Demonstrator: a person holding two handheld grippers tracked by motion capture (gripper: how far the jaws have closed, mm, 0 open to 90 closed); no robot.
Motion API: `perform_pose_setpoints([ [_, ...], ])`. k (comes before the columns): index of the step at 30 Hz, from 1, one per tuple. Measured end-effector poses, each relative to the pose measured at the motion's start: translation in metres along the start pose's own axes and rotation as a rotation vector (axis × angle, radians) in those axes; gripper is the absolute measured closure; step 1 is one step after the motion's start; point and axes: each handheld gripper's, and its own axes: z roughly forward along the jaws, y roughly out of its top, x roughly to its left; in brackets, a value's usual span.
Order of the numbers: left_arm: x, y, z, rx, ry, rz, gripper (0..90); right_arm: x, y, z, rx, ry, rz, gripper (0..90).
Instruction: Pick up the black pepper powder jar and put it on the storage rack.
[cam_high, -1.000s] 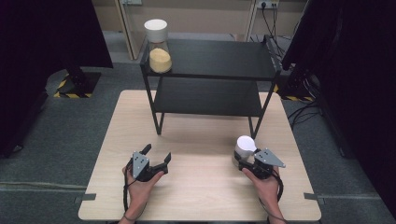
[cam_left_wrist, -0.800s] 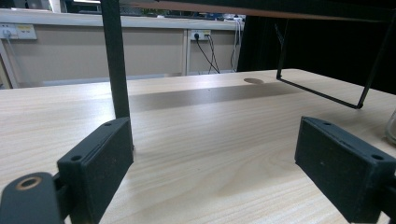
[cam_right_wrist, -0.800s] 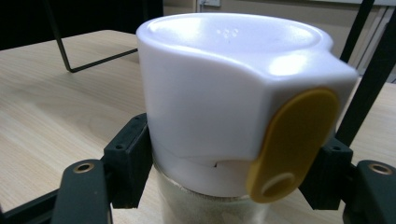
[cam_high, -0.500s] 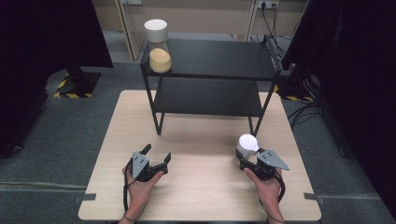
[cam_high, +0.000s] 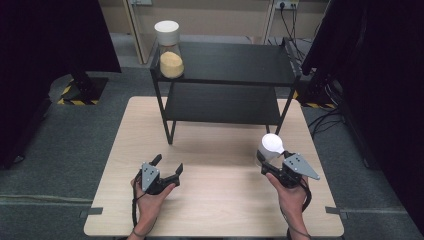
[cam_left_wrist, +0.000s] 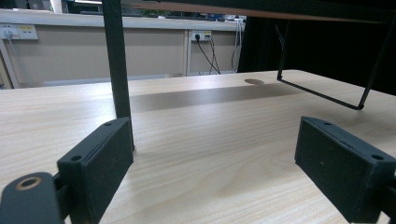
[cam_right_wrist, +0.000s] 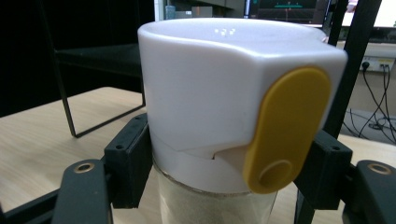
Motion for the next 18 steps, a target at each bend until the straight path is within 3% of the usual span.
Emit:
perform_pose_setpoints([
  [18,0.0,0.0,0.0,-0.002,0.002,-0.001,10.9,-0.002,0.028,0.003,-0.065,-0.015,-0.006,30.3],
])
